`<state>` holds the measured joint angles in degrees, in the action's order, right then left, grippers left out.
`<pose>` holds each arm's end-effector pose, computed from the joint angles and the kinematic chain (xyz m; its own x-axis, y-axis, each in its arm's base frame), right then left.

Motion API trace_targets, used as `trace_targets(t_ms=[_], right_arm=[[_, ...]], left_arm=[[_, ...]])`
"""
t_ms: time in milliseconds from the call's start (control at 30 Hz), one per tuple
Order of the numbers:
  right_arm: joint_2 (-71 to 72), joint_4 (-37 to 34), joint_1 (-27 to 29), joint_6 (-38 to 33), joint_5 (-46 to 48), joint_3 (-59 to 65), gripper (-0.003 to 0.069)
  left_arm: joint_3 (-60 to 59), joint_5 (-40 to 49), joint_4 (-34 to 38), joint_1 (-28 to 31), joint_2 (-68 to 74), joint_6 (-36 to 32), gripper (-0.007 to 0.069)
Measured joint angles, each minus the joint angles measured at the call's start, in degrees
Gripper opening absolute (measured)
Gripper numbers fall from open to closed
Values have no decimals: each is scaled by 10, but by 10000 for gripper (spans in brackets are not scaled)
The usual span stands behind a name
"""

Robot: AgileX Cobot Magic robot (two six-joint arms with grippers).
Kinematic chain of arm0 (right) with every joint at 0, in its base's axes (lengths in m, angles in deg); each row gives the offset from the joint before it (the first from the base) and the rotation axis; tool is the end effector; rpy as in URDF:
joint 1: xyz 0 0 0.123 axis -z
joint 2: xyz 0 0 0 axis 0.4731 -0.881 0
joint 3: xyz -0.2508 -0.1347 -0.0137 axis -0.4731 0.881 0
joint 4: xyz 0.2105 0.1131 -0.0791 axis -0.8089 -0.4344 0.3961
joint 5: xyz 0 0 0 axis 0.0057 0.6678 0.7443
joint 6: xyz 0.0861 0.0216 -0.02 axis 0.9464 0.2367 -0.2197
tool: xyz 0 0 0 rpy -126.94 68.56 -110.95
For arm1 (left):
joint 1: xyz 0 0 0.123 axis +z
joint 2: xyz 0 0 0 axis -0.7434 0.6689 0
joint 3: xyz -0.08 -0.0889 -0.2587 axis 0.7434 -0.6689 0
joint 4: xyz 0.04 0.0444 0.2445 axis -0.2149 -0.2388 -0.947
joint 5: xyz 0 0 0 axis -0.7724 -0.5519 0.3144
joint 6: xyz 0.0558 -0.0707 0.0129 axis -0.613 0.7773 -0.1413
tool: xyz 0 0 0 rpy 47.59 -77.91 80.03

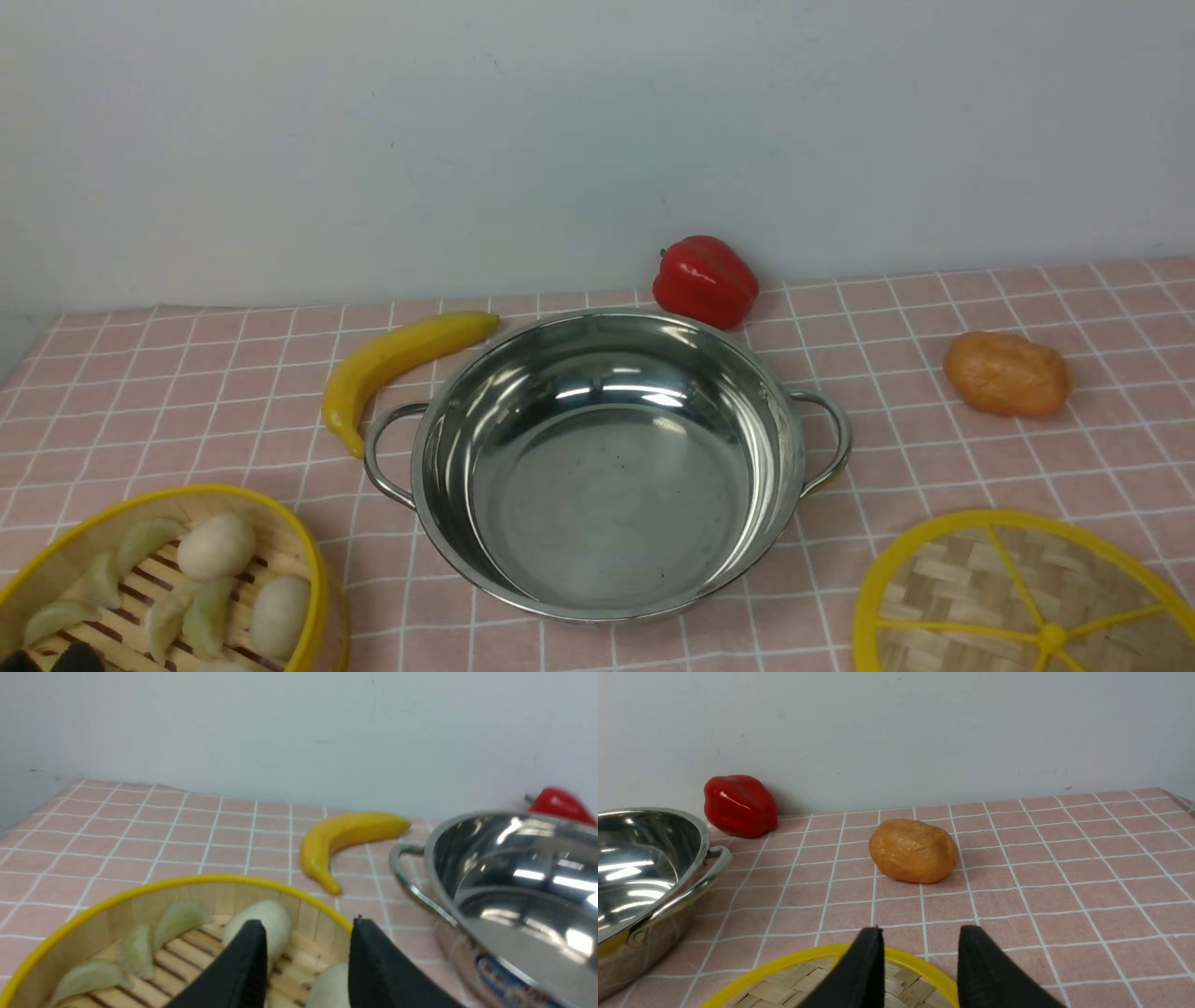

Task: Place the steamer in the pot on the pink tablecloth, and put the lid on the steamer.
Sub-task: 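Grasp the rim of the steamer basket holding the buns with the left gripper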

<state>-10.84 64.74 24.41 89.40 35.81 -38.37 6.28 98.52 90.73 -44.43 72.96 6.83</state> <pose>0.0546 -0.0016 0.1811 -0.2405 0.1954 -0.9508 0.0420 0.9807 0.1909 0.0559 -0.0011 0.1904 -0.1384 -0.1746 -0.9749 -0.0373 0.9846 -0.1711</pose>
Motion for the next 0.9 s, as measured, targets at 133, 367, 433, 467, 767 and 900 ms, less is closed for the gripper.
trace_targets(t_ms=[133, 367, 433, 467, 767, 900], right_arm=[[0, 0, 0, 0, 0, 0, 243], [0, 0, 0, 0, 0, 0, 243], [0, 0, 0, 0, 0, 0, 243], [0, 0, 0, 0, 0, 0, 243], [0, 0, 0, 0, 0, 0, 243], [0, 0, 0, 0, 0, 0, 243]], left_arm=[[0, -68, 74, 0, 0, 7, 243], [1, -78, 160, 0, 0, 5, 243], [10, -43, 167, 0, 7, 1, 243], [15, -34, 170, 0, 14, 1, 243], [187, 170, 178, 0, 181, -112, 243], [316, 422, 130, 0, 285, -222, 243]])
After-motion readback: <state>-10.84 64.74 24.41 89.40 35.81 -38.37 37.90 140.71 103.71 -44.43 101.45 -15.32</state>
